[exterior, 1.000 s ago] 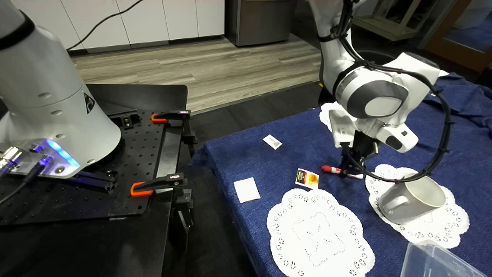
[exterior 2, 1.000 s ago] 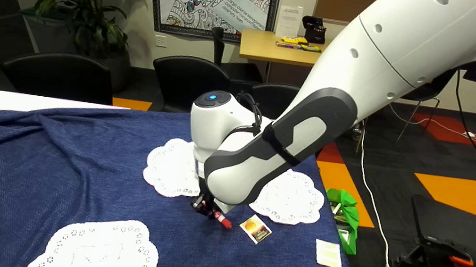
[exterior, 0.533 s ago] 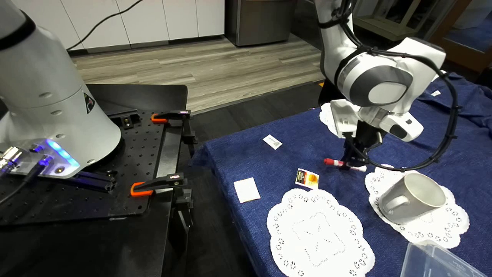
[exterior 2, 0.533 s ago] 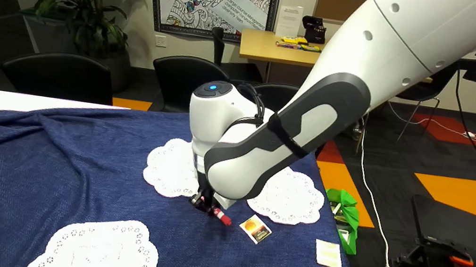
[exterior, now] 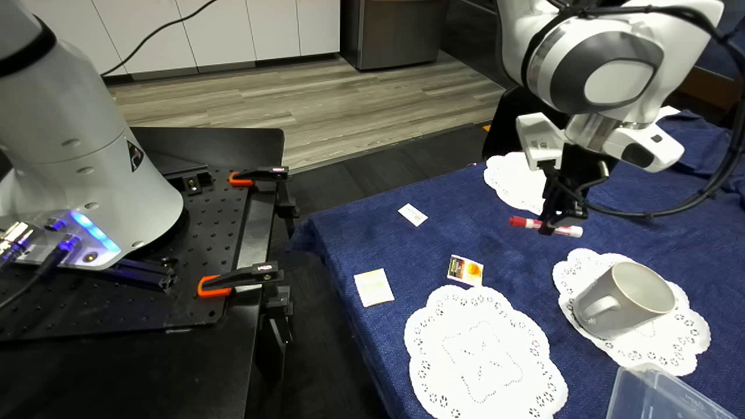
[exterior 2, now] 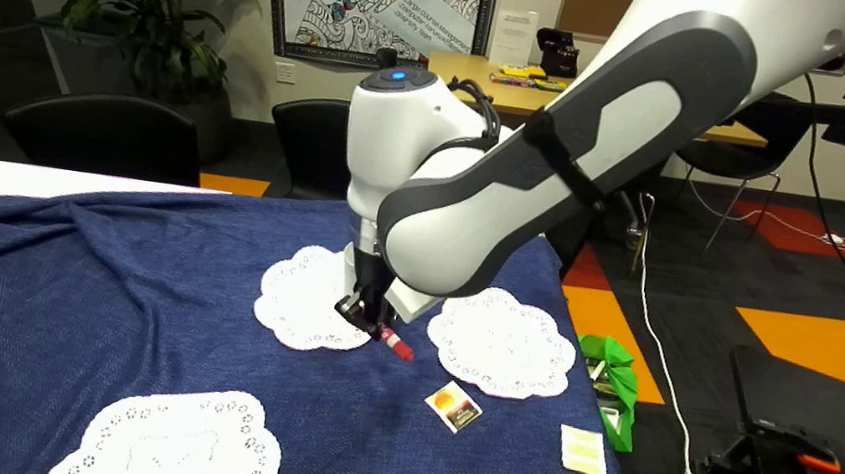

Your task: Put the marker in the mug

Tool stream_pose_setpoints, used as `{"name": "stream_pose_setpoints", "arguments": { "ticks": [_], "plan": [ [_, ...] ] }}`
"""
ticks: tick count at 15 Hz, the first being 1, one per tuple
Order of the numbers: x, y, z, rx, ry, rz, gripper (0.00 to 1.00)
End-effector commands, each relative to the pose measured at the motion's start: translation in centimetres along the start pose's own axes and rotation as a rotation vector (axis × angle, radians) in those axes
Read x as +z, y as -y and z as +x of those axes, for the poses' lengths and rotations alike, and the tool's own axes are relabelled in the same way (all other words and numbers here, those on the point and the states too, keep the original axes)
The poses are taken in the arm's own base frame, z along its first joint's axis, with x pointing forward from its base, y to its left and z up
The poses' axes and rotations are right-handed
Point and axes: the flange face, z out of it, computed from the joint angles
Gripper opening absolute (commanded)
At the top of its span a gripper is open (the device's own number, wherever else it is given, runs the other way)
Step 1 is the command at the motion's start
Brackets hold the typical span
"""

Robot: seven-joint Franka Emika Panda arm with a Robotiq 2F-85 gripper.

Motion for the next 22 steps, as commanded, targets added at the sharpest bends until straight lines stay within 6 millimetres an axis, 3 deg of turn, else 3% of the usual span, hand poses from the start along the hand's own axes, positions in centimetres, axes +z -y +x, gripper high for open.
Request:
{"name": "stream_pose_setpoints", "arguments": {
  "ticks": [1, 9, 10, 13, 14, 22],
  "plan": [
    [-3.9, -0.4, -0.6, 0.027, -0.01, -0.013, 0.05],
    [-9.5, -0.7, -0.5, -0.033, 0.042, 0.031, 0.05],
    [-7.9, -0.3, 0.5, 0.001, 0.003, 0.017, 0.2],
    [-8.9, -0.3, 0.3, -0.015, 0.021, 0.021, 0.2],
    [-8.9, -0.3, 0.3, -0.015, 0.022, 0.021, 0.05],
    [-6.7, -1.5, 2.4, 0.247, -0.241, -0.12, 0.05]
  ]
}}
